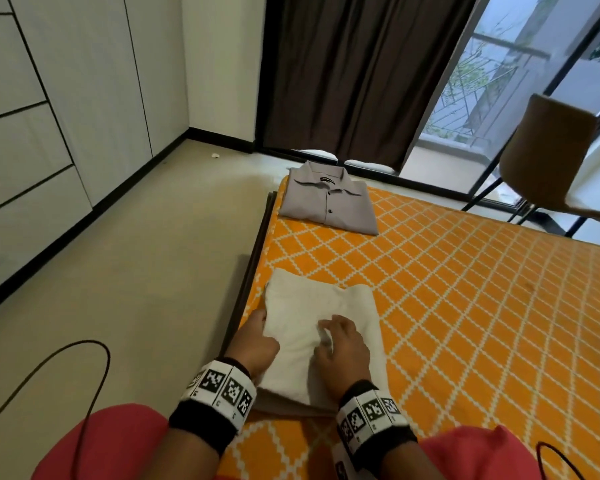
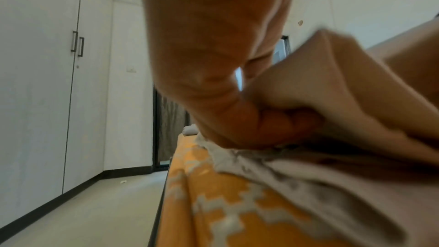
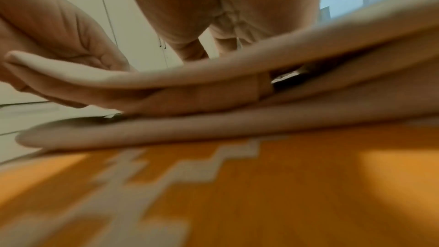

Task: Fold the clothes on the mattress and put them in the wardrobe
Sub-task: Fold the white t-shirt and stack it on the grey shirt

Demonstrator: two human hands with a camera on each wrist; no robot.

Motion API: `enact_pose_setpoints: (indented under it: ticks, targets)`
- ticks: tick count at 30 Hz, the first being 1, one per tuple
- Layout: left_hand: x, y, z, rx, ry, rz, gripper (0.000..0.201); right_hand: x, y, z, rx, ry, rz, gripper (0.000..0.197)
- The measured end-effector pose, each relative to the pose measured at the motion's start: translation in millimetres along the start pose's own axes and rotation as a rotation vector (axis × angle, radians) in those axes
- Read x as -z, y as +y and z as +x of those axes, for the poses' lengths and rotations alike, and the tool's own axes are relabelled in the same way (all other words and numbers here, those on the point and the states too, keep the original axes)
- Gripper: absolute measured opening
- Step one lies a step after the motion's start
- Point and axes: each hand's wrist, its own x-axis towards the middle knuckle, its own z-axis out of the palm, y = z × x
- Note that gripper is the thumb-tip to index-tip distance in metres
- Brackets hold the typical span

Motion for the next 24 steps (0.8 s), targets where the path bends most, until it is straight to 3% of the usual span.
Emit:
enact_pose_setpoints:
  ticks: [2,4,7,9,11,13,16,22,24]
  targets:
    - [3,-4,-3,0.044,0.012,0.097,0.044,-9,-5,-3,0.023,-0.113,-0.116,0.054]
    - [2,-4,-6,0.055,0.071,0.173,0.051,-13,-7,-6,0.029,-0.165,-0.191,0.055]
    - [-9,-1,-12,-0.105,0.279,0.451,0.069,-13,-8,-7,0.068,-0.170,-0.254,0.065]
    - [-24,-5,-11,-0.209,0.176,0.499,0.068,-24,-8,-8,0.227,-0.236,-0.313,0.074]
    - [-36,-13,-2,-0.141,-0.020,0.479,0.071,-35,-8,-8,0.371,-0.259,-0.365,0.081]
    - [-34,-14,3,-0.046,-0.129,0.428,0.079,-42,-3,-3,0.383,-0.273,-0.394,0.078]
    - [-29,-14,4,-0.021,-0.154,0.380,0.085,-36,5,1,0.361,-0.352,-0.370,0.074]
    - [-41,-18,-9,-0.074,0.034,0.482,0.077,-16,25,8,0.108,-0.306,-0.334,0.109]
    - [-48,-17,-19,-0.108,0.154,0.526,0.066,-3,28,8,0.039,-0.264,-0.372,0.119]
